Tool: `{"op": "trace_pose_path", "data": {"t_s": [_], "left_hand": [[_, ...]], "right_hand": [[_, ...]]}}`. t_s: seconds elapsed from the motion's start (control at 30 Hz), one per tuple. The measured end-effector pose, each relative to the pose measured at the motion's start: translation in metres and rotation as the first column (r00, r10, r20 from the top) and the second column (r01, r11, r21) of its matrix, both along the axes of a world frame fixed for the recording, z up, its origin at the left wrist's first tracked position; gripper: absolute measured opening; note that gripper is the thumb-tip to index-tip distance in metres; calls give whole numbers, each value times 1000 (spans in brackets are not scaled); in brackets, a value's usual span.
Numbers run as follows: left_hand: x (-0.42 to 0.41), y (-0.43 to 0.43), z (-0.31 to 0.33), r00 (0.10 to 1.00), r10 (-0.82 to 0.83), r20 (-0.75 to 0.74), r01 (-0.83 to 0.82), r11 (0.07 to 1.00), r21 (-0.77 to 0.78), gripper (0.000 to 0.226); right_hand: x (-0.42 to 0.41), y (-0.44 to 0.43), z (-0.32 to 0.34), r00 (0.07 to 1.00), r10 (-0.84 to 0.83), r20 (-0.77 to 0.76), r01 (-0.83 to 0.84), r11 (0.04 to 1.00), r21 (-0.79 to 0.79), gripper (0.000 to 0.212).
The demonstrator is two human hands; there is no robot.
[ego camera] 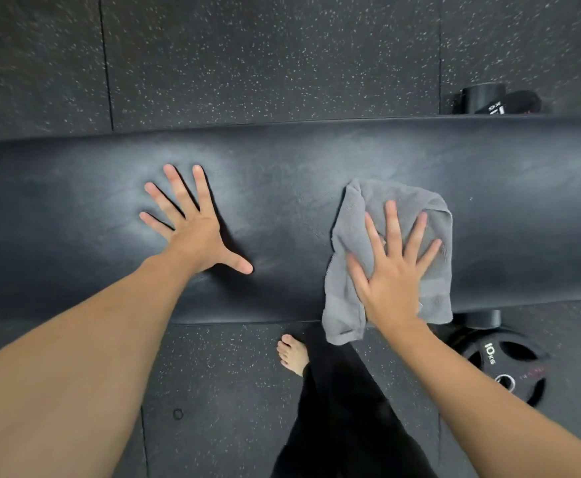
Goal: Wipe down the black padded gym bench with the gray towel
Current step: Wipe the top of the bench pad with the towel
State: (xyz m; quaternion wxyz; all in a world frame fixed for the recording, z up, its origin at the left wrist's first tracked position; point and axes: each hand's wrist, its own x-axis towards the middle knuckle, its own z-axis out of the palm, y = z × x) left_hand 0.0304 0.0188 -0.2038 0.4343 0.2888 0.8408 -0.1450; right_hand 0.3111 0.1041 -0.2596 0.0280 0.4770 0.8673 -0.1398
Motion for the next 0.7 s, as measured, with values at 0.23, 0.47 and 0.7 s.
{"op": "trace_pose_path", "data": {"t_s": [0.23,0.47,0.7], "left_hand": [[4,-4,-2,999,-2,-51,4,999,32,187],[5,-1,-3,994,25,-103,-31,998,-50,184],[14,-2,-2,975,72,-212,-73,997,5,182]], "right_hand": [[-115,61,-2,999,34,0,-34,999,-20,68],[-102,131,0,978,207,-32,-208,976,-58,60],[4,181,1,990,136,-26,-137,989,-47,68]]}}
